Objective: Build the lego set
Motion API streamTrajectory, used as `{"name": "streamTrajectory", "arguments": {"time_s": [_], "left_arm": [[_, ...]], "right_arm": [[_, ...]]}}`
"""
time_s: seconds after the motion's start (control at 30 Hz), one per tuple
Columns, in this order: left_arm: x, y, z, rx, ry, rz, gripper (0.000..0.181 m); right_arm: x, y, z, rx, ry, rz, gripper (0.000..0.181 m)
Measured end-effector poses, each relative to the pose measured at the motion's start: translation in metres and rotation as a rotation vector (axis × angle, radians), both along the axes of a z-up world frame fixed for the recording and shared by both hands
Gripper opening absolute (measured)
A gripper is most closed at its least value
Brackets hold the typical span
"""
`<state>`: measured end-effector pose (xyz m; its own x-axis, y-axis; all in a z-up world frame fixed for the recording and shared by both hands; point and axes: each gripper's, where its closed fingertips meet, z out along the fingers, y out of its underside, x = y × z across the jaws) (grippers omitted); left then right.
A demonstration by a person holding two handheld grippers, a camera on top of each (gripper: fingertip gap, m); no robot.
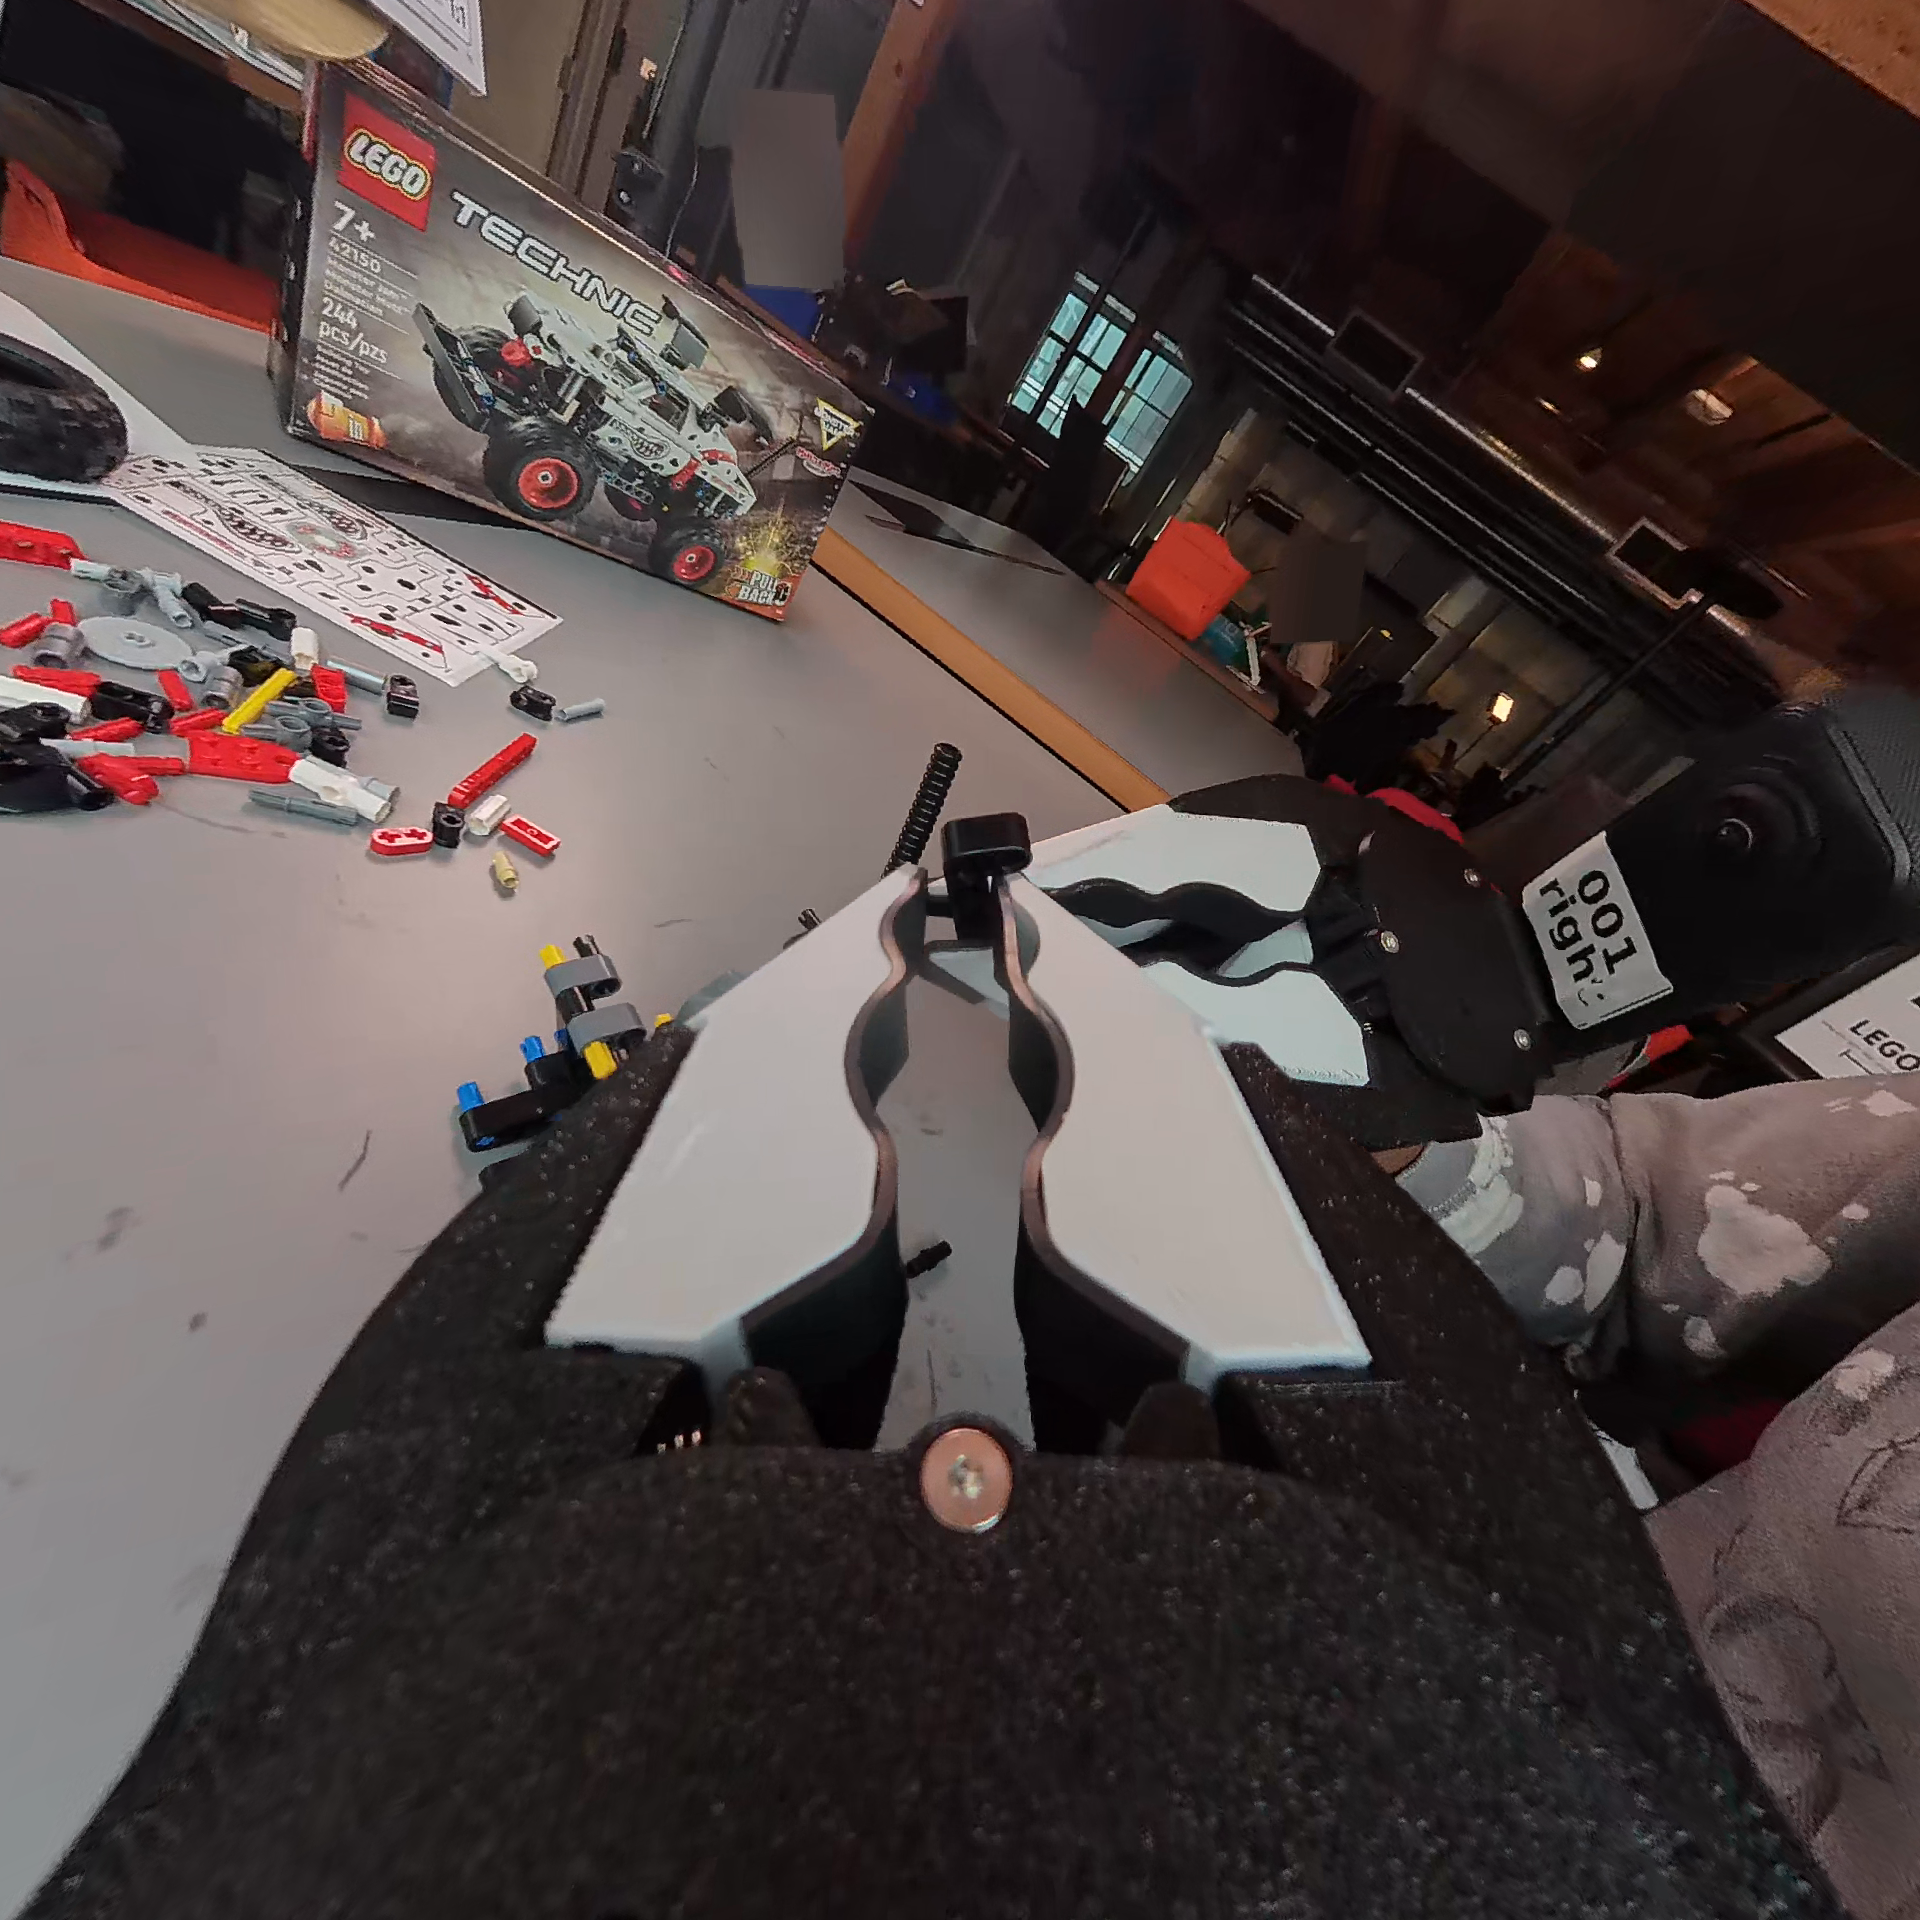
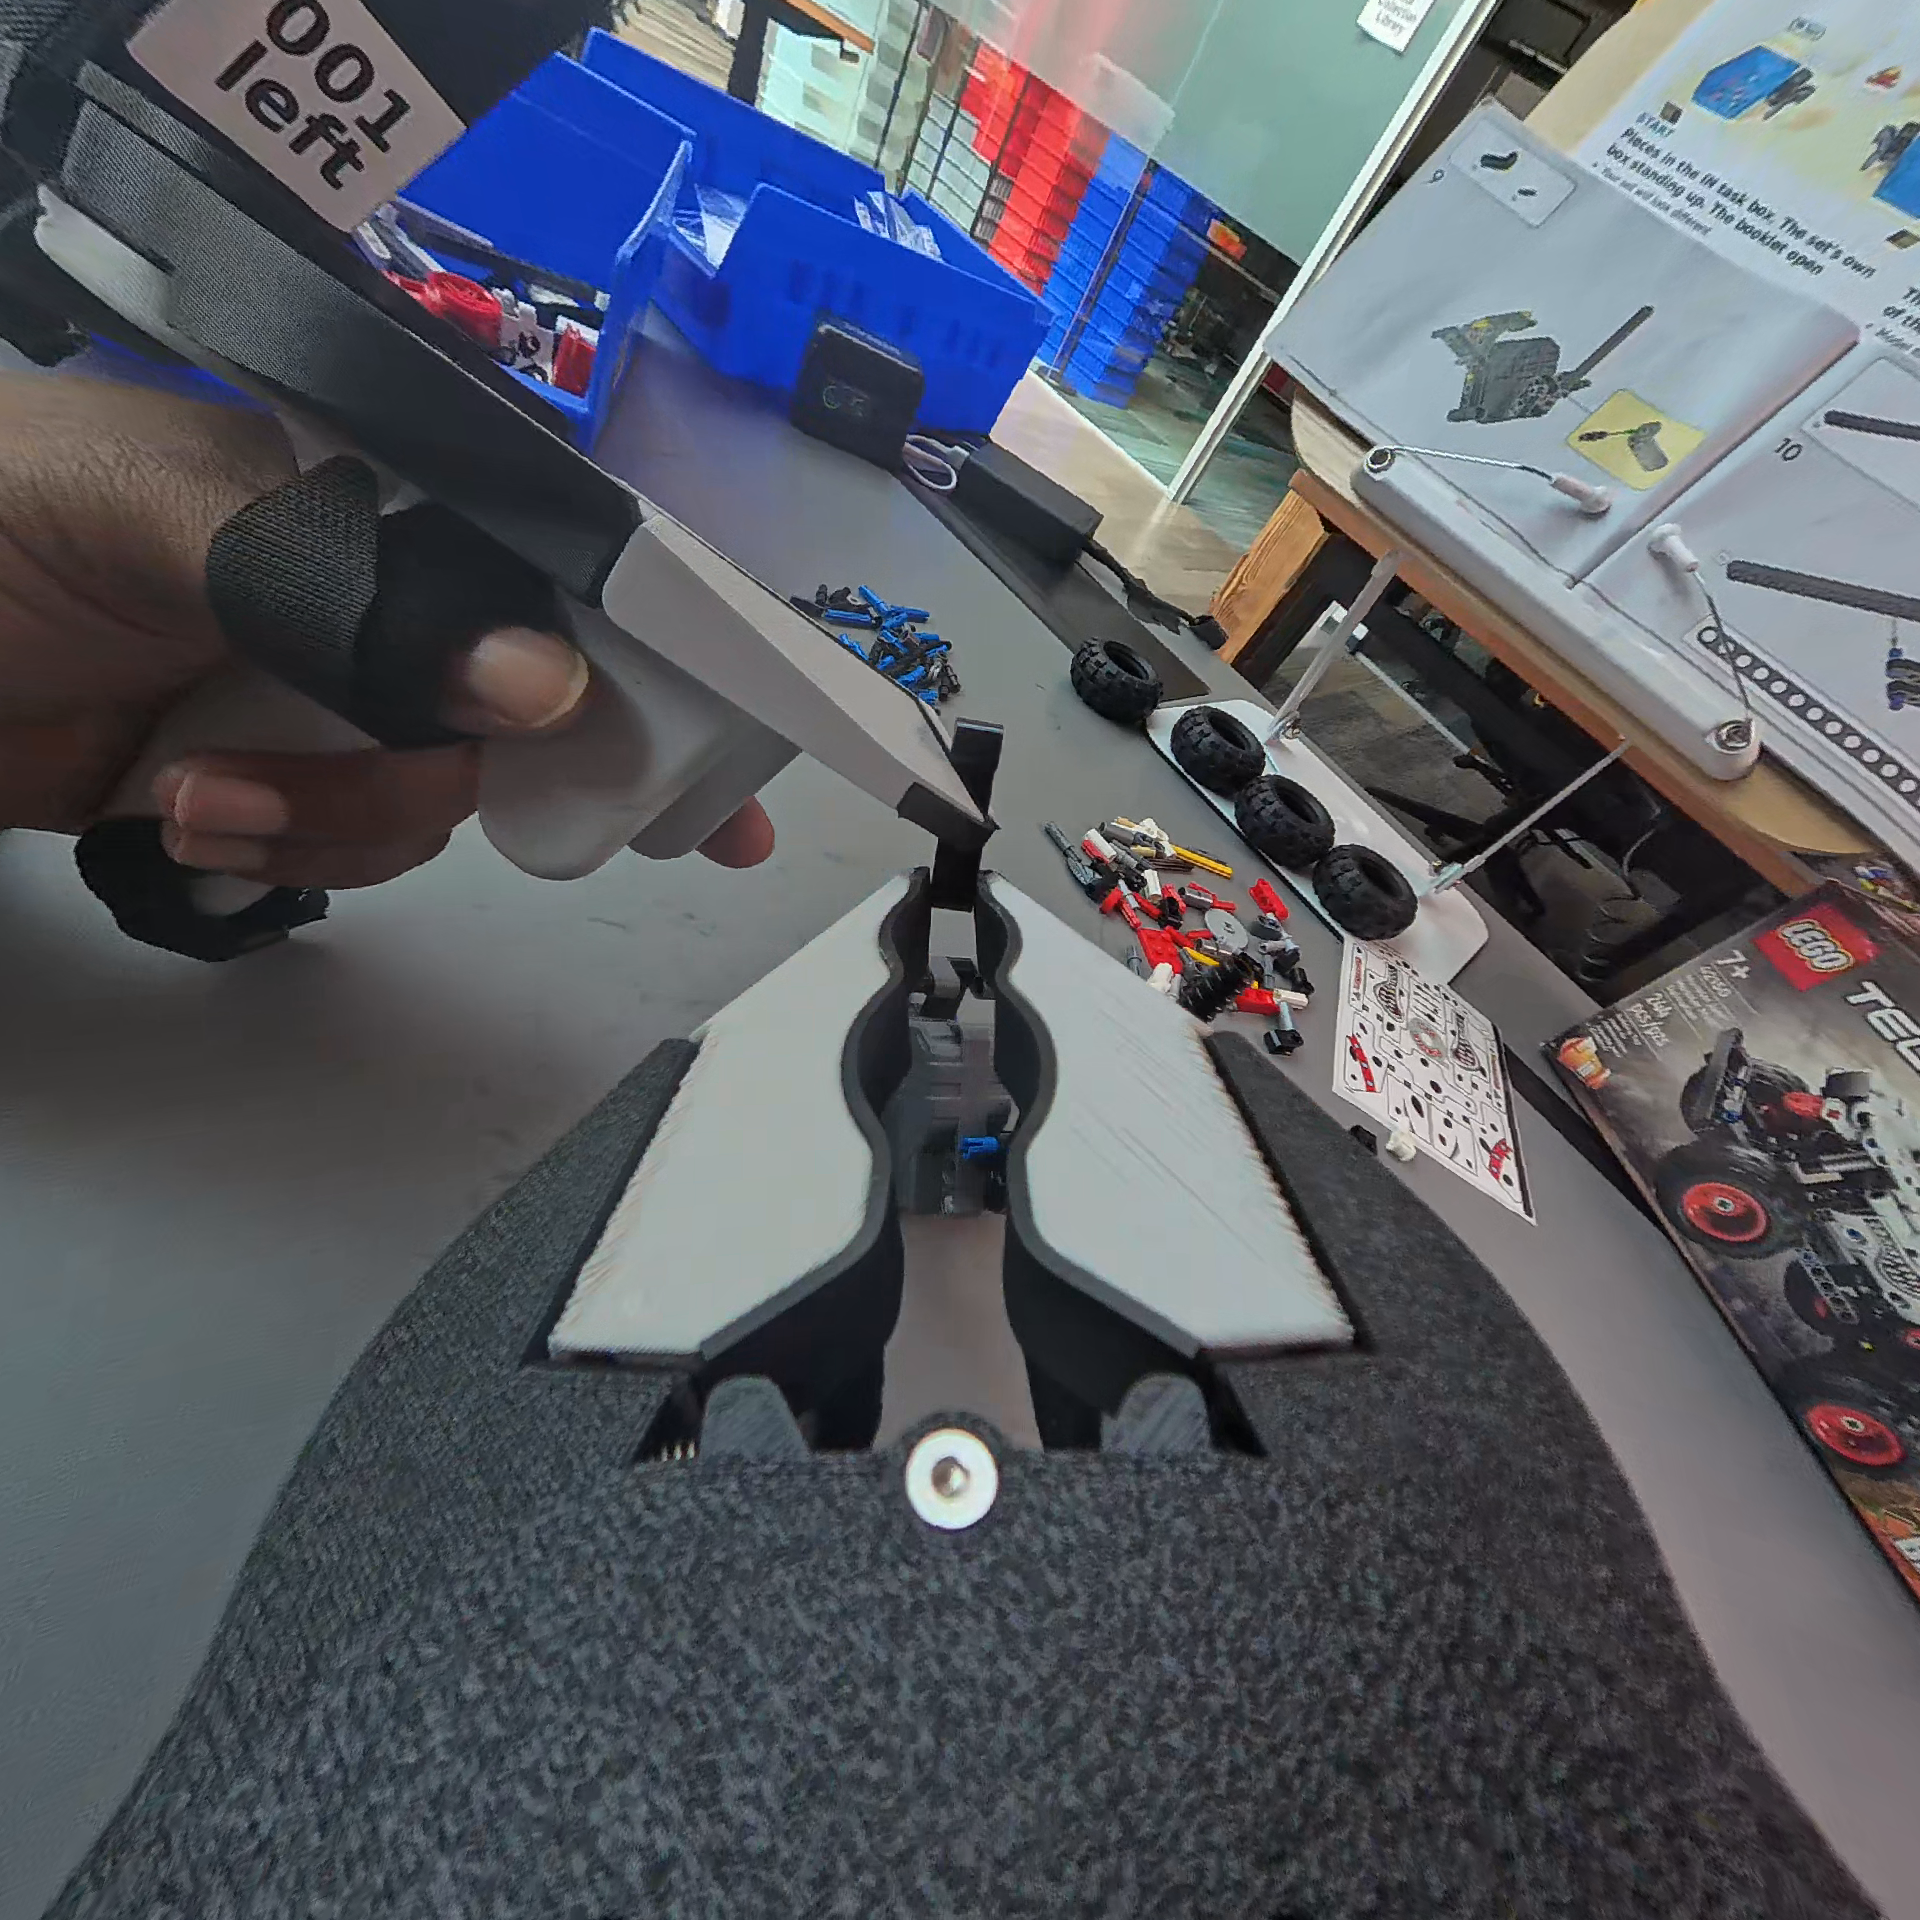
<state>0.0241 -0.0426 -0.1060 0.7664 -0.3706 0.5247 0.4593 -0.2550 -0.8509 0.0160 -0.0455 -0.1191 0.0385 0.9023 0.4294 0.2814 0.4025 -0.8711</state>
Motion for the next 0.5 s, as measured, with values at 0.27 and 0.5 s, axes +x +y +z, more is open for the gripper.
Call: {"name": "streamTrajectory", "arguments": {"time_s": [0.27, 0.5], "left_arm": [[-0.001, 0.002, 0.002, 0.008, -0.043, 0.017, 0.007], [0.0, -0.005, 0.007, 0.026, -0.028, -0.083, 0.006]], "right_arm": [[-0.002, 0.004, 0.001, 0.04, 0.015, -0.055, 0.008], [-0.002, -0.006, 0.005, -0.104, 0.055, 0.052, 0.009]]}}
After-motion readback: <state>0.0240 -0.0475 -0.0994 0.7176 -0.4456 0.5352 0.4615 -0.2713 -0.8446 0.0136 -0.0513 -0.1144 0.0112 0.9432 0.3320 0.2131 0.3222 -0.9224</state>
